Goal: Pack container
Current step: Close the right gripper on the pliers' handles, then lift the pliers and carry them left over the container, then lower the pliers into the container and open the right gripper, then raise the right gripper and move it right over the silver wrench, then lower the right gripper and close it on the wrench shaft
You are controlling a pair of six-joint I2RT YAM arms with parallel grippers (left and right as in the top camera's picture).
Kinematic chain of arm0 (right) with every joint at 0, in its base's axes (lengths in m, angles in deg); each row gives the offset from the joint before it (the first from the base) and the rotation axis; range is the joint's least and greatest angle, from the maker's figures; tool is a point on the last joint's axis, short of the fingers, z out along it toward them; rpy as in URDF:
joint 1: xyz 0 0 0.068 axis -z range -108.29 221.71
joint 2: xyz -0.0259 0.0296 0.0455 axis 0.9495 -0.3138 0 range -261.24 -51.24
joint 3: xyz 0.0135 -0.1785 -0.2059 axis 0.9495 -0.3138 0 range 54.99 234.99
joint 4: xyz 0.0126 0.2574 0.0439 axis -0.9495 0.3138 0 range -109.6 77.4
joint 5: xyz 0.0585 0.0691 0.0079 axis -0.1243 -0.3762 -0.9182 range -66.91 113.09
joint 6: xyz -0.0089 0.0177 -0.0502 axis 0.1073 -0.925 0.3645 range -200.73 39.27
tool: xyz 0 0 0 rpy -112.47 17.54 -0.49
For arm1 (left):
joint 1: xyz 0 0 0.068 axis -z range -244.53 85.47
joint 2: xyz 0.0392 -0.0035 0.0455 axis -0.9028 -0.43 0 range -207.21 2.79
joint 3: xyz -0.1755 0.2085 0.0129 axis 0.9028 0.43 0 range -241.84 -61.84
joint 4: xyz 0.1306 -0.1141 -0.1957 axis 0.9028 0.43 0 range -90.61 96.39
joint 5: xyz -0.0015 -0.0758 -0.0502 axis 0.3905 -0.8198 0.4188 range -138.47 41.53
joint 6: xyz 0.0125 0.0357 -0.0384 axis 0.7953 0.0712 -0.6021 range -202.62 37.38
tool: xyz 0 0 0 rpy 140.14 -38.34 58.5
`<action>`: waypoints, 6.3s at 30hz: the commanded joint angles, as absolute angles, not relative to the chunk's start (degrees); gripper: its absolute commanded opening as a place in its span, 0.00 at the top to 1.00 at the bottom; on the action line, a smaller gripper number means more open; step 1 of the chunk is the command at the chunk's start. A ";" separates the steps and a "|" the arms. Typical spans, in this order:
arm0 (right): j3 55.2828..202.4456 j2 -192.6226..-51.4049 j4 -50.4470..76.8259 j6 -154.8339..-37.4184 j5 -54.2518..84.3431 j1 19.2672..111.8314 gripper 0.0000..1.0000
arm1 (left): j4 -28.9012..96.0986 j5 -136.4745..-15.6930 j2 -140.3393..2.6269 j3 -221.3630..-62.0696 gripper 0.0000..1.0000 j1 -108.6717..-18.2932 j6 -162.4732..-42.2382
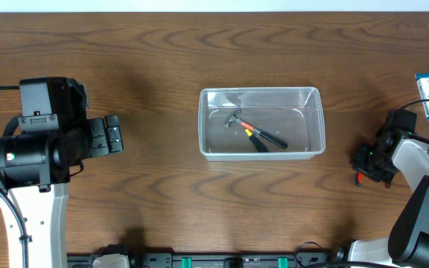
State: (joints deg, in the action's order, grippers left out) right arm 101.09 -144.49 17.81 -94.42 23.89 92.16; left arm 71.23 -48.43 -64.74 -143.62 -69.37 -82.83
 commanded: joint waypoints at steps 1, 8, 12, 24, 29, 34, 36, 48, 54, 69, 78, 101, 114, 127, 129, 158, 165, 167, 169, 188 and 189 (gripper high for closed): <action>100.18 -144.91 18.31 -95.43 22.60 92.42 0.76 | 71.38 -47.98 -65.04 -143.81 0.02 -69.66 -83.33; 100.18 -144.91 18.53 -93.92 22.64 92.42 0.82 | 71.38 -47.98 -65.04 -143.81 0.02 -69.66 -83.35; 100.20 -144.91 18.49 -93.92 22.68 92.42 0.84 | 71.38 -48.00 -65.04 -143.81 0.02 -69.66 -83.35; 104.20 -144.89 21.77 -89.63 22.84 92.42 0.84 | 71.38 -48.00 -65.04 -143.81 0.02 -69.66 -83.35; 110.34 -144.89 26.51 -85.88 22.88 92.40 0.84 | 71.38 -47.98 -65.04 -143.81 0.02 -69.66 -83.35; 118.38 -144.89 31.87 -82.64 23.32 92.38 0.86 | 71.38 -47.98 -65.04 -143.81 0.02 -69.66 -83.35; 122.36 -144.89 34.71 -80.65 23.30 92.27 0.88 | 71.38 -48.00 -65.04 -143.81 0.02 -69.66 -83.35; 139.85 -144.89 45.20 -78.25 23.21 84.73 0.91 | 71.38 -47.98 -65.04 -143.81 0.02 -69.66 -83.35; 146.80 -144.89 45.37 -77.37 23.25 73.95 0.91 | 71.38 -47.98 -65.04 -143.81 0.02 -69.66 -83.35; 147.56 -144.91 46.14 -64.11 23.27 50.72 0.85 | 71.38 -47.98 -65.04 -143.81 0.02 -69.66 -83.35; 139.85 -144.91 44.83 -58.31 22.75 48.07 0.87 | 71.38 -48.00 -65.04 -143.81 0.02 -69.66 -83.35; 125.27 -145.00 30.84 -58.12 19.38 48.07 0.73 | 71.38 -48.00 -65.04 -143.81 0.02 -69.66 -83.33; 140.81 -143.34 41.24 -73.74 38.03 50.59 0.01 | 71.38 -48.00 -65.04 -143.81 0.02 -69.66 -83.35; 145.03 -132.06 59.36 -83.30 38.97 69.49 0.01 | 71.38 -47.98 -65.04 -143.81 0.02 -69.66 -83.33; 145.03 -129.54 59.45 -77.94 34.79 72.18 0.01 | 71.38 -47.98 -65.04 -143.81 0.02 -69.66 -83.35; 139.48 -129.02 55.36 -50.88 3.01 113.54 0.01 | 71.38 -47.98 -65.04 -143.81 0.02 -69.66 -83.35; 132.81 -135.51 49.02 -51.49 16.24 114.08 0.01 | 71.38 -47.98 -65.04 -143.81 0.02 -69.66 -83.35; 132.74 -137.67 48.43 -51.49 19.08 114.08 0.01 | 71.38 -47.98 -65.04 -143.81 0.02 -69.66 -83.35; 132.74 -139.25 47.82 -51.49 19.82 114.08 0.01 | 71.38 -48.00 -65.04 -143.81 0.02 -69.66 -83.35; 132.74 -152.78 35.04 -42.03 19.73 114.76 0.01 | 71.38 -47.98 -65.04 -143.81 0.02 -69.66 -83.35; 132.74 -153.52 34.77 -42.03 19.62 114.76 0.01 | 71.38 -47.98 -65.04 -143.81 0.02 -69.66 -83.33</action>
State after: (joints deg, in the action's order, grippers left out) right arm 132.50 -151.49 35.19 -44.83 19.91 114.28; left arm 71.23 -48.43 -64.74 -143.62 -69.37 -82.83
